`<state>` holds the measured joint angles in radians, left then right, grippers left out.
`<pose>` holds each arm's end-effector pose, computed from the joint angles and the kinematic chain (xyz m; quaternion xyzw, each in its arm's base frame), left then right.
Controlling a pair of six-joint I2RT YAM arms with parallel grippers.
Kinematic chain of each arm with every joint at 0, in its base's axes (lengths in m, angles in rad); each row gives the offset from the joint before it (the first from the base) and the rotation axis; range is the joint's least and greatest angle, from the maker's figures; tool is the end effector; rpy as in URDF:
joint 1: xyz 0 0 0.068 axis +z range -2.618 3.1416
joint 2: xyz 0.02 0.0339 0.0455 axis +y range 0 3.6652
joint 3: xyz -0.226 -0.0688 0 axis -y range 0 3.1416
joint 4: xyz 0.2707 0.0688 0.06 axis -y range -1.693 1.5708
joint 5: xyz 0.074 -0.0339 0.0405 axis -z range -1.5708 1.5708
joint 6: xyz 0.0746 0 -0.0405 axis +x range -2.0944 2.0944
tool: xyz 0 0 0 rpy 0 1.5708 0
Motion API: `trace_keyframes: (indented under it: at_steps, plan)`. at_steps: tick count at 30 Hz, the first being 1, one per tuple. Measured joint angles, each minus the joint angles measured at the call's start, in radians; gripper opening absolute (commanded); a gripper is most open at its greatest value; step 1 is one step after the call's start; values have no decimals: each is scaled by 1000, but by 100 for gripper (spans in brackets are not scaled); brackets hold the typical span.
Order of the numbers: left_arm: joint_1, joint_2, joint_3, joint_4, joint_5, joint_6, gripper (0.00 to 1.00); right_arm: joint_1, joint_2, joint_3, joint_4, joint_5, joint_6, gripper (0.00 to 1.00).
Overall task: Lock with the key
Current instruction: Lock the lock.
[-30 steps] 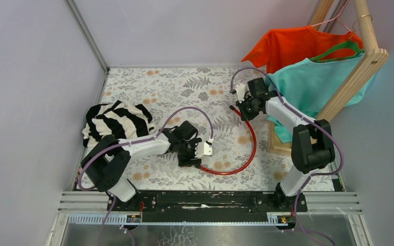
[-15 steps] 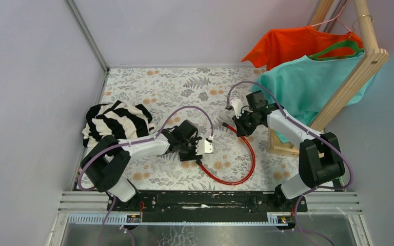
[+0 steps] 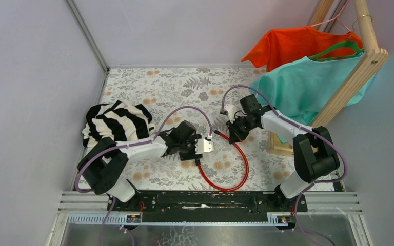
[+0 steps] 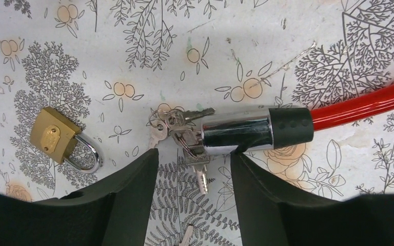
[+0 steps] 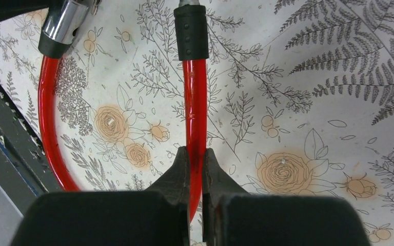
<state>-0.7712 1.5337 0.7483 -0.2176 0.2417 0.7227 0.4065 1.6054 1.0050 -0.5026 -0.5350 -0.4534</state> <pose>0.2200 -0.2388 0.0669 0.6722 0.6763 -0.1224 0.2752 0.3040 0.1723 0.1126 -0.4467 0.8273 0.2518 0.2295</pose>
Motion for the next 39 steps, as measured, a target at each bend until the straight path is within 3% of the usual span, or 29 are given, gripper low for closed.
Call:
trace_keyframes:
  at_steps: [10,23,32,39]
  plan:
    - [0,-28,-18,-11,-16,12,65,0,6,119,-3,72,43,0]
    - [0,-96,-45,-157,-1,11,67,1,-76,202,-119,254,46,0]
    - [-7,-53,9,-184,42,9,70,0,-161,246,-175,417,66,0]
    - [-48,14,65,-220,95,16,71,-4,-180,249,-200,450,85,0]
